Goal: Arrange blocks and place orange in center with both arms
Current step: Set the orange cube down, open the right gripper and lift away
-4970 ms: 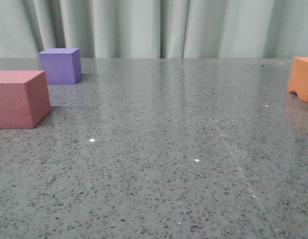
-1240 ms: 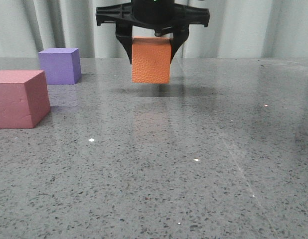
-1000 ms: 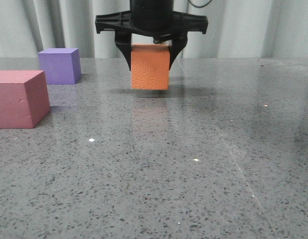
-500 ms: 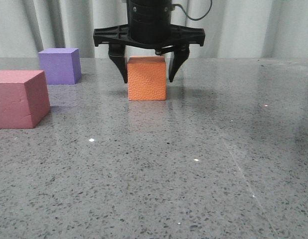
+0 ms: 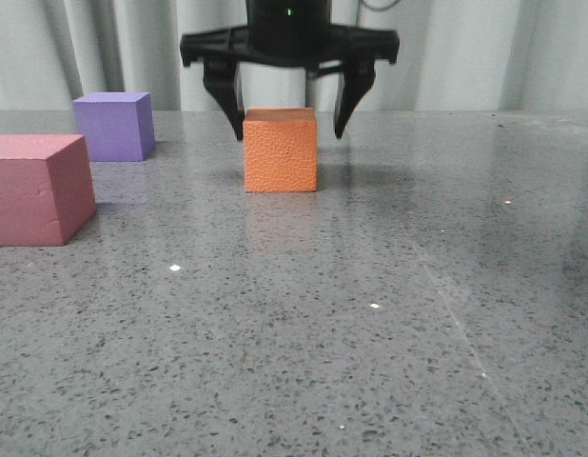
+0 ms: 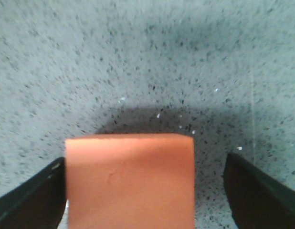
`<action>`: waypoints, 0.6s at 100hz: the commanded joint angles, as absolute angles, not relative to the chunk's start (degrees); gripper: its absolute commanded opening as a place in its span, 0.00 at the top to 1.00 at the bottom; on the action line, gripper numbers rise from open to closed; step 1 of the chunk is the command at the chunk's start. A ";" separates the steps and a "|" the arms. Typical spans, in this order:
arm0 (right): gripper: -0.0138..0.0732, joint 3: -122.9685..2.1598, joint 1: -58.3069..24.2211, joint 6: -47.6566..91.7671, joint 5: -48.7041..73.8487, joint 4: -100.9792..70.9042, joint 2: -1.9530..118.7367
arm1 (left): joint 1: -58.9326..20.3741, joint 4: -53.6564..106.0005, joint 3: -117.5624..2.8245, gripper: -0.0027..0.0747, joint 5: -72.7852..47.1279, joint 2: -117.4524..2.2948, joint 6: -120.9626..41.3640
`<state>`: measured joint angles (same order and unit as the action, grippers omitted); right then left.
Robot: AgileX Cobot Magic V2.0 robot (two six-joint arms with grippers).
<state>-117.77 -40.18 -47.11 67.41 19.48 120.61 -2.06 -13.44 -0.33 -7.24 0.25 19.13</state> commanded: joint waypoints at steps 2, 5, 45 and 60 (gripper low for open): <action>0.10 -123.34 -40.18 -45.49 68.42 21.20 116.85 | -2.11 -13.50 2.77 0.99 -2.20 2.07 19.26; 0.10 -125.01 -40.18 -44.56 69.11 21.20 116.85 | -2.11 -13.50 2.77 0.99 -2.20 2.07 19.26; 0.10 -134.07 -39.60 -32.70 69.95 23.73 111.74 | -2.11 -13.50 2.77 0.99 -2.20 2.07 19.26; 0.10 -134.07 -36.68 -29.07 73.01 26.02 109.17 | -2.11 -13.50 2.77 0.99 -2.20 2.07 19.26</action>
